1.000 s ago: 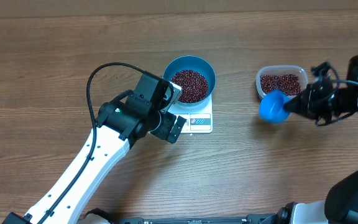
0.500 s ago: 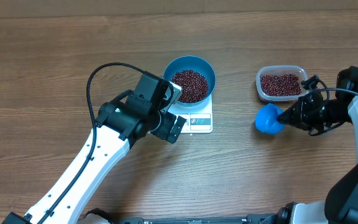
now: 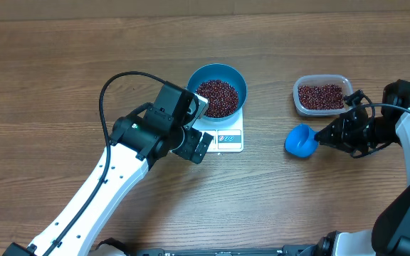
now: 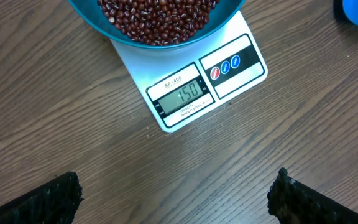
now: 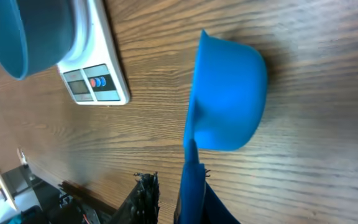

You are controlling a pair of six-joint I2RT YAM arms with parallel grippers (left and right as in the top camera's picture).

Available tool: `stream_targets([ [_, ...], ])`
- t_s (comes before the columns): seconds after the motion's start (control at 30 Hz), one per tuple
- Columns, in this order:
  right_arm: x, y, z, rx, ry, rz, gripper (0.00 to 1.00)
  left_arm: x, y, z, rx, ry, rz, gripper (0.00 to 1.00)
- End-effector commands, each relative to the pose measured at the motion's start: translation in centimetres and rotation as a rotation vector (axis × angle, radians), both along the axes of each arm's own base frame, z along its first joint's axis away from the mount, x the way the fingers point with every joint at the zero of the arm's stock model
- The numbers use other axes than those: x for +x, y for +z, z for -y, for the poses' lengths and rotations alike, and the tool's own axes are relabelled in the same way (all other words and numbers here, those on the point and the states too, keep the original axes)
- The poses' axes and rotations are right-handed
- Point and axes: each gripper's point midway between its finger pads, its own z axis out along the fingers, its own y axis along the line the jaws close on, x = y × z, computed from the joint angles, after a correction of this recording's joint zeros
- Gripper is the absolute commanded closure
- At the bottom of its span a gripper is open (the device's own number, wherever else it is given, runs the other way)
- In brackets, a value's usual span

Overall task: Scoop item into bowl and weigh 150g on scale
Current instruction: 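Lower the blue scoop onto the table right of the scale and release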

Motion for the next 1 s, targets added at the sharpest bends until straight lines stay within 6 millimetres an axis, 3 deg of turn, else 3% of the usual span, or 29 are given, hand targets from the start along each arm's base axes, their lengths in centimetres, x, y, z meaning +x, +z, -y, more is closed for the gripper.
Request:
stream_targets([
  [0.0,-0.4,-0.4,1.6,-0.098,-0.072,-0.057,0.76,0.0,0.5,-0.3,0.000,-0.009,0.023,0.00],
  [0.13,0.0,-0.3,4.2,-0.241,-0.190,-0.117,0.55,0.0,0.5,-0.3,0.000,-0.009,0.023,0.00],
  [0.33,0.1,-0.3,5.1,-0.287,-0.228,-0.128,0.25,0.0,0.5,-0.3,0.000,-0.009,0.023,0.00],
  [0.43,0.0,-0.4,5.5,-0.308,-0.245,-0.142,0.15,0.0,0.5,-0.3,0.000,-0.009,0.023,0.00],
  [0.47,-0.1,-0.5,5.8,-0.323,-0.265,-0.154,0.06,0.0,0.5,-0.3,0.000,-0.009,0.023,0.00],
  [0.7,0.4,0.5,7.7,-0.413,-0.344,-0.162,0.00,0.0,0.5,-0.3,0.000,-0.009,0.023,0.01],
  [0.87,1.7,4.9,7.3,-0.417,-0.339,-0.089,0.00,0.0,0.5,-0.3,0.000,-0.009,0.023,0.00],
  [0.93,2.0,7.2,6.7,-0.426,-0.323,-0.036,0.00,0.0,0.5,-0.3,0.000,-0.009,0.023,0.00],
  [0.97,2.2,9.3,5.8,-0.433,-0.301,0.022,0.00,0.0,0.5,-0.3,0.000,-0.009,0.023,0.00],
])
